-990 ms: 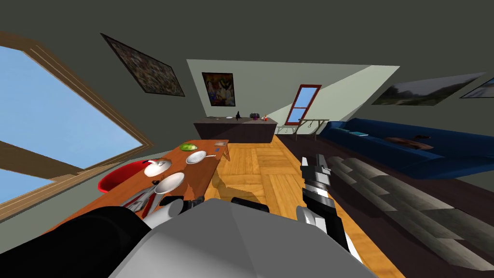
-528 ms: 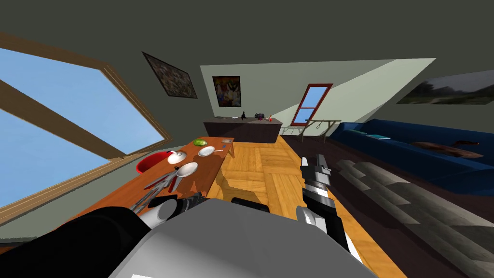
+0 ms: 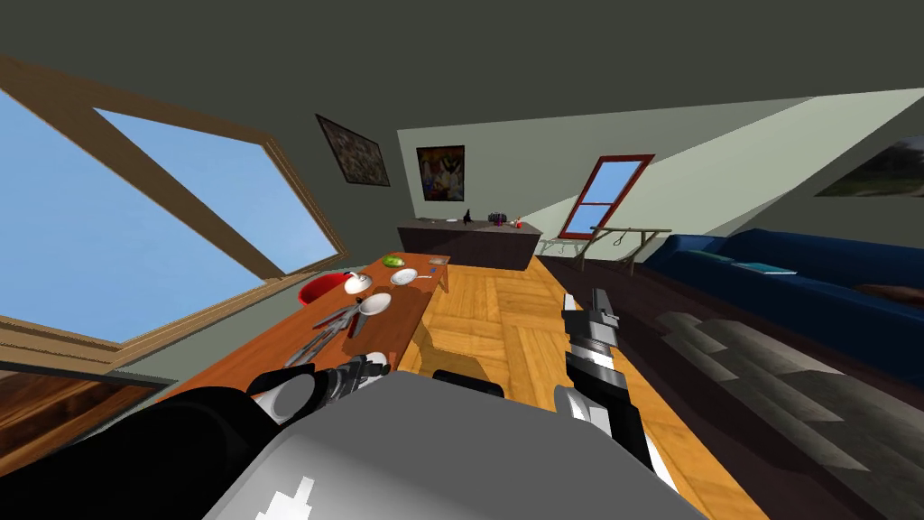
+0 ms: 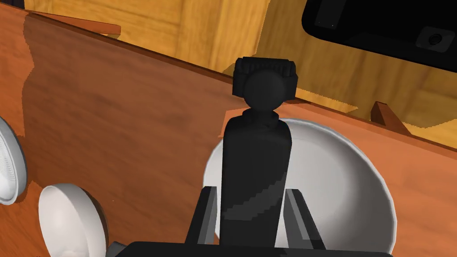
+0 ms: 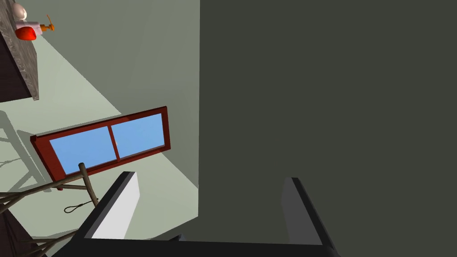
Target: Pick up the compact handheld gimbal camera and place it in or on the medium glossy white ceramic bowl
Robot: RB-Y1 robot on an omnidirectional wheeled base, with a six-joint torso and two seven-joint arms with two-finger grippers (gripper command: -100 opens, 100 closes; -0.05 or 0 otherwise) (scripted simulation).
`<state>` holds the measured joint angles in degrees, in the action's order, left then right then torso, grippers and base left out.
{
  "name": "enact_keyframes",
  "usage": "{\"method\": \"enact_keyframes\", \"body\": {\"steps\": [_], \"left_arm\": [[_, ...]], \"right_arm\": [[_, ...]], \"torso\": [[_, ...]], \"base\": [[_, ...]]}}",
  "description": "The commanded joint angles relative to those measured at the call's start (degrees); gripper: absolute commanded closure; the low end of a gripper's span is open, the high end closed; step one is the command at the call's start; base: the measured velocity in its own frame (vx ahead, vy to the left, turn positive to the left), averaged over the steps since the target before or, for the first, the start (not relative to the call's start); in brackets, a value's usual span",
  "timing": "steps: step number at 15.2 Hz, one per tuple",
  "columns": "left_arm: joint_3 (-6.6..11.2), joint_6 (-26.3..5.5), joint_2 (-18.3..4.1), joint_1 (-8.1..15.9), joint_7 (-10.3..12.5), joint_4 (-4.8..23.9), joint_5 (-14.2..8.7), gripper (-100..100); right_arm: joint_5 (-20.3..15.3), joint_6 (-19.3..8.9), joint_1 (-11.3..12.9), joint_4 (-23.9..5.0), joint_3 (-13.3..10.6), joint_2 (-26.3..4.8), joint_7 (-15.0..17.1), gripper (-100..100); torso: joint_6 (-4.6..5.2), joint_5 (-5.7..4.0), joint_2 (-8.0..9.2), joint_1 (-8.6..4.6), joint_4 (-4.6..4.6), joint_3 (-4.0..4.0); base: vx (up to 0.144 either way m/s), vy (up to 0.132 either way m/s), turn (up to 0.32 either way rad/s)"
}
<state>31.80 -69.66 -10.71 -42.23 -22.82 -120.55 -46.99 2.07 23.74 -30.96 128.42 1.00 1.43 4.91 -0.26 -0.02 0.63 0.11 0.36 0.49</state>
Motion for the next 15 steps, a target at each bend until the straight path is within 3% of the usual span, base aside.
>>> {"method": "enact_keyframes", "body": {"steps": [1, 5, 7, 8, 15], "left_arm": [[0.0, 0.0, 0.0, 0.0, 0.0, 0.0, 0.0, -100], [0.02, 0.02, -0.01, -0.02, 0.0, 0.02, 0.01, -100], [1.63, -2.46, 0.06, -1.71, 0.32, -3.38, -1.69, -100], [1.63, -2.46, 0.06, -1.71, 0.32, -3.38, -1.69, -100], [5.4, -8.24, 0.24, -5.66, 1.06, -11.32, -5.65, -100]], "right_arm": [[0.0, 0.0, 0.0, 0.0, 0.0, 0.0, 0.0, 0], [0.0, 0.0, -0.01, 0.0, -0.01, 0.01, 0.0, 0], [0.0, 0.0, -0.01, 0.0, 0.0, 0.01, 0.0, 0], [0.0, 0.0, -0.02, 0.0, 0.0, 0.0, 0.0, 0], [0.0, 0.0, -0.02, 0.0, 0.0, 0.0, 0.0, 0]], "torso": [[0.0, 0.0, 0.0, 0.0, 0.0, 0.0], [0.02, -0.05, -0.27, -0.27, -0.06, -0.16], [0.0, -0.07, -0.36, -0.29, -0.08, -0.21], [0.0, -0.06, -0.44, -0.28, -0.1, -0.25], [0.02, -0.07, -0.63, -0.29, -0.14, -0.37]], "base": [[-0.018, 0.022, 0.003], [-0.004, 0.004, 0.0], [0.039, 0.011, 0.064], [0.057, 0.016, 0.039], [0.068, 0.008, 0.046]]}}
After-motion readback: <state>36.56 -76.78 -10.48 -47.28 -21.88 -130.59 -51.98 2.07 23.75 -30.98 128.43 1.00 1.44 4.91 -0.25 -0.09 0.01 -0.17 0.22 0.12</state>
